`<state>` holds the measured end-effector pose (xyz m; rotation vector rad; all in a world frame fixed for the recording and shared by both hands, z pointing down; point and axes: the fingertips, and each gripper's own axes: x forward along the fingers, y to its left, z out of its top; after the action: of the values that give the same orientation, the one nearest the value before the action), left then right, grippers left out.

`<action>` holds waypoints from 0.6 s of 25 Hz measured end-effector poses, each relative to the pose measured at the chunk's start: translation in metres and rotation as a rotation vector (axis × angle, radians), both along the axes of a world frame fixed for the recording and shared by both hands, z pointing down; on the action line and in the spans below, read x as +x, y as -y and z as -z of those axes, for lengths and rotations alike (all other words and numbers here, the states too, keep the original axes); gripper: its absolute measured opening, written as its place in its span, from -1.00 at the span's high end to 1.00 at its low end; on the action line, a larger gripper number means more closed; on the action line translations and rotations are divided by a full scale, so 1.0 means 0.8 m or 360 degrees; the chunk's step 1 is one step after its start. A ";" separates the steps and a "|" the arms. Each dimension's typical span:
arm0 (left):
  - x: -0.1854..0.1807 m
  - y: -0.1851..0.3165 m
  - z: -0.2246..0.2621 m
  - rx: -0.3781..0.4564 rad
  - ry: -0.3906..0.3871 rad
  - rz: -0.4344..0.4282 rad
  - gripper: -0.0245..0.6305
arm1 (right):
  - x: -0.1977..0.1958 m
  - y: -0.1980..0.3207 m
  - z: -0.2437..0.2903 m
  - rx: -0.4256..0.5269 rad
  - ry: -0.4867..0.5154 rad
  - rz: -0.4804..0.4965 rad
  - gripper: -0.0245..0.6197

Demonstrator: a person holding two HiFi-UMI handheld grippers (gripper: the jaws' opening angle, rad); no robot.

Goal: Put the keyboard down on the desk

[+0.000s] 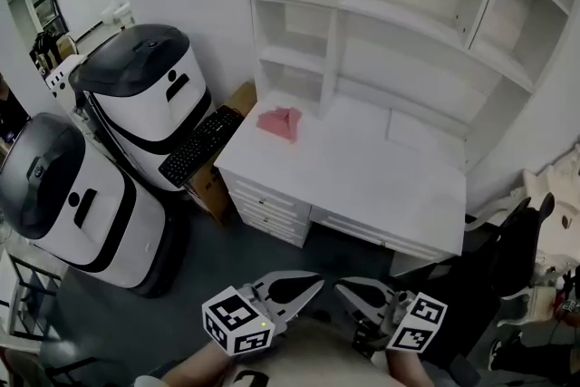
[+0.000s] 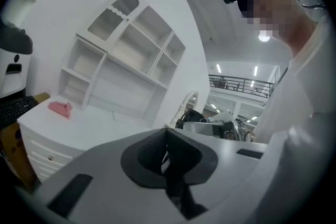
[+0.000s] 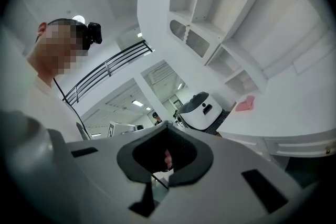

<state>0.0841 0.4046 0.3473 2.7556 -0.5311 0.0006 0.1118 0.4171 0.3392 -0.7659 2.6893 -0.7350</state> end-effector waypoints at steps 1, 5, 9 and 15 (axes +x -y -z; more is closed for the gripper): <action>0.000 0.001 0.000 0.0002 0.0003 0.0017 0.88 | 0.003 0.001 0.002 0.0016 0.0007 0.0000 0.85; 0.002 0.006 0.003 0.0005 0.0012 0.0089 0.88 | 0.011 0.005 0.005 0.0041 0.0018 0.0050 0.85; 0.011 0.011 0.005 0.0003 0.0028 0.0160 0.88 | 0.016 0.010 -0.001 0.0072 -0.0100 0.0105 0.85; 0.028 0.019 0.001 -0.0009 0.0064 0.0304 0.88 | 0.029 0.018 -0.017 0.0052 -0.0158 0.0240 0.85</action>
<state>0.1061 0.3890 0.3465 2.6934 -0.8016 0.0119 0.1350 0.4027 0.3526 -0.6118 2.8663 -0.7018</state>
